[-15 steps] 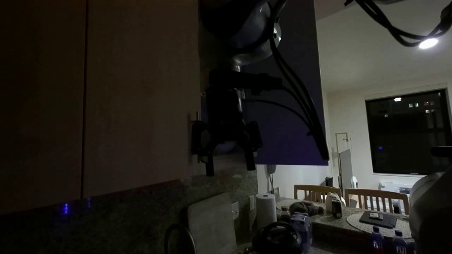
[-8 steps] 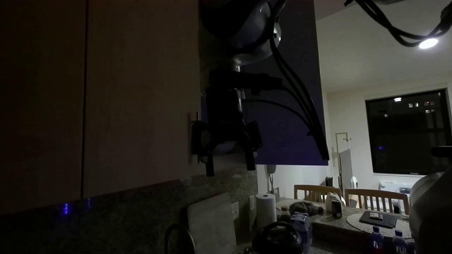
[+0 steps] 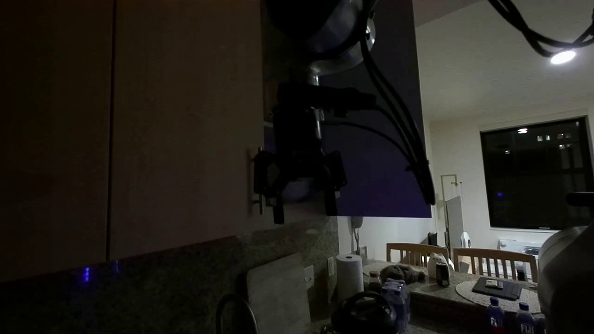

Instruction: Close the open cabinet door

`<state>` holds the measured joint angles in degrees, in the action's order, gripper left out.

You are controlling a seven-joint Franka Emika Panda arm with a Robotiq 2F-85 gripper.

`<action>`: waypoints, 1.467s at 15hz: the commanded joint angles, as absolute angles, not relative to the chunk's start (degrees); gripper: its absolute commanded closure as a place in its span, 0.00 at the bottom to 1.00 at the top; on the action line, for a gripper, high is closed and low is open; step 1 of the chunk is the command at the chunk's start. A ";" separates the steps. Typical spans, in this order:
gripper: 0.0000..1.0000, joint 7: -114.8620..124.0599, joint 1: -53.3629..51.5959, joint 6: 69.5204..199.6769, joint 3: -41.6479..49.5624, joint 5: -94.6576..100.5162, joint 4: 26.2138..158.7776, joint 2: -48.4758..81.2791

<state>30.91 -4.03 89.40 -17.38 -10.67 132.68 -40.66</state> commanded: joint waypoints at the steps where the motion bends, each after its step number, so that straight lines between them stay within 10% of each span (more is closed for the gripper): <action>1: 0.00 29.16 -3.97 84.17 -16.47 -7.87 132.57 -45.83; 22: 0.00 17.03 2.89 81.56 -4.56 6.45 122.75 -59.06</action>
<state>17.99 1.43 81.49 -4.13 7.19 122.86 -59.06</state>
